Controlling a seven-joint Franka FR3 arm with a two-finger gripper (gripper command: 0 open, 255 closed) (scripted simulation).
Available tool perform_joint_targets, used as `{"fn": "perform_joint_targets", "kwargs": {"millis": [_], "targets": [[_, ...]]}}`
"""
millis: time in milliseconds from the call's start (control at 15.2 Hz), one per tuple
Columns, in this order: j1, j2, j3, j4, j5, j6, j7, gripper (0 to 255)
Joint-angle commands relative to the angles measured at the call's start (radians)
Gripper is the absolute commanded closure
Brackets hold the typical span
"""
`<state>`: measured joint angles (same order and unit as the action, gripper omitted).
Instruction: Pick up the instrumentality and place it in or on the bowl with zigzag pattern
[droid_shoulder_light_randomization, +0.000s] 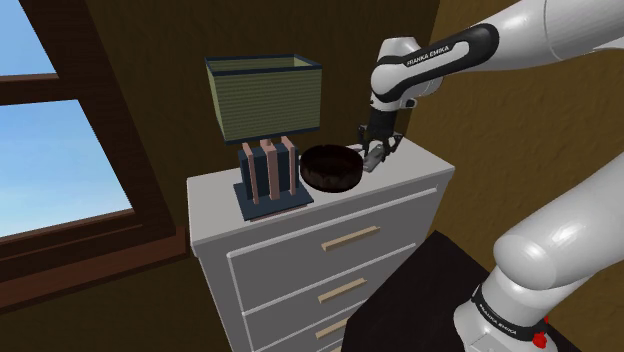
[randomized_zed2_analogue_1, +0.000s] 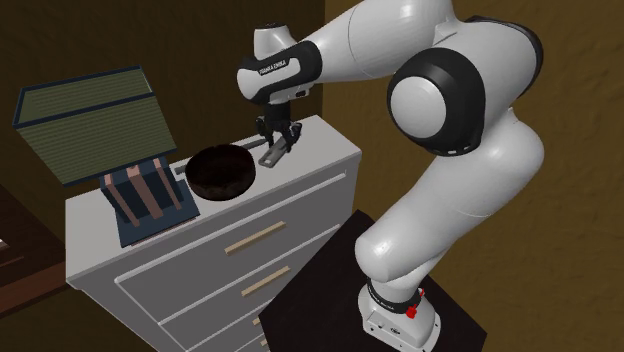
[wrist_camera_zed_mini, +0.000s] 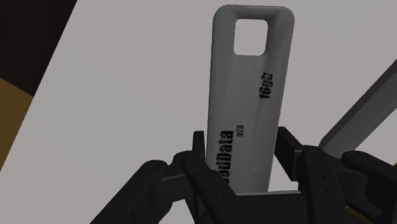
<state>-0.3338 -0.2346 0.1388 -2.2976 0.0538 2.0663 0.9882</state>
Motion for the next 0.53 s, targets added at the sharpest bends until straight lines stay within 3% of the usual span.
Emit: {"fn": "perform_joint_targets", "kwargs": {"millis": [0,462], "targets": [[0.001,0.003,0.001,-0.002,0.001,0.001,0.0,255],[0.0,-0.01,-0.001,0.025,0.001,-0.038,-0.001,255]]}}
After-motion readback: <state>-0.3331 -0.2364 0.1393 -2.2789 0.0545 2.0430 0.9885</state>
